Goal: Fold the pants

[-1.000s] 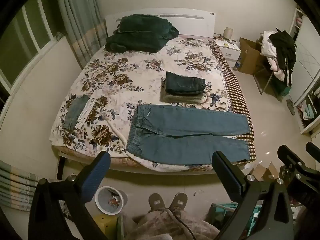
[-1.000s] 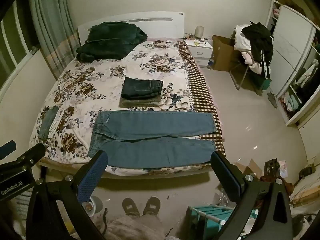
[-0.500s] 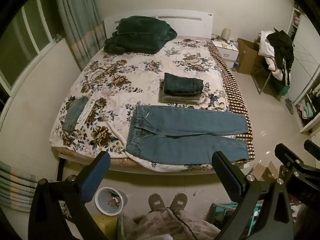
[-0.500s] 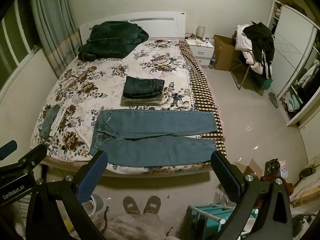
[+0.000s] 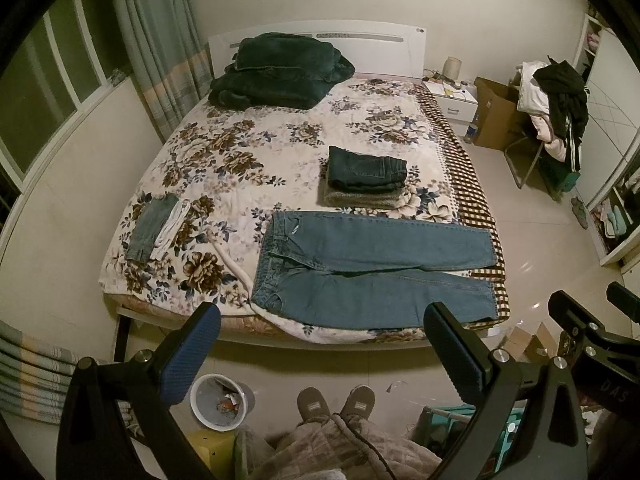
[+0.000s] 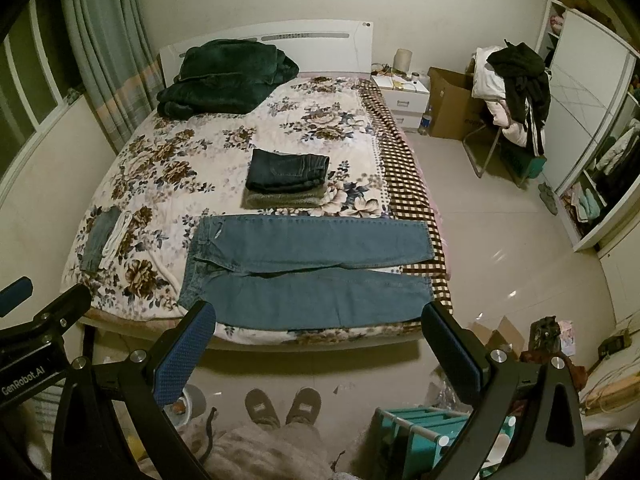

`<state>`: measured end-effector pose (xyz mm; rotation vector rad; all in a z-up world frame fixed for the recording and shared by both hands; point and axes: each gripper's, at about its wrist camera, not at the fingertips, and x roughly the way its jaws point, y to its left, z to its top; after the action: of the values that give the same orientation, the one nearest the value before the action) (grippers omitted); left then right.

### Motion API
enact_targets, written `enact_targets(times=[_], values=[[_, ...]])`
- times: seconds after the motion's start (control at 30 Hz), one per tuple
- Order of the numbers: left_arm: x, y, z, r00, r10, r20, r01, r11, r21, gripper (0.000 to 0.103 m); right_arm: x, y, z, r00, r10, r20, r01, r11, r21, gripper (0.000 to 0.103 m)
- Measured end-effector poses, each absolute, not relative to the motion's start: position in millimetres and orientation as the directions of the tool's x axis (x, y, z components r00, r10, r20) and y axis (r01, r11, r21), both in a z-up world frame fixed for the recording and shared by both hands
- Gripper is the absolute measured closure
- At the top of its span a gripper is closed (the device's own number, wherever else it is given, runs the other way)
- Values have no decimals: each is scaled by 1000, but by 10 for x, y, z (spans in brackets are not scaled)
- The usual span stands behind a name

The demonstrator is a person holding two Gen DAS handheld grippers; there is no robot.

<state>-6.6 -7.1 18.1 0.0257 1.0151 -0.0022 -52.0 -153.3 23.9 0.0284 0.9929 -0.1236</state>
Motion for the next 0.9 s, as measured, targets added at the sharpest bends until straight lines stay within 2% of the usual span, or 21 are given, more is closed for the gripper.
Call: enact_targets(times=[0.9], values=[[-68,-93,184,527,8,-850,15,1000,19,0,-602,-1562,112,527,-77,-846,114,993,-19,0]])
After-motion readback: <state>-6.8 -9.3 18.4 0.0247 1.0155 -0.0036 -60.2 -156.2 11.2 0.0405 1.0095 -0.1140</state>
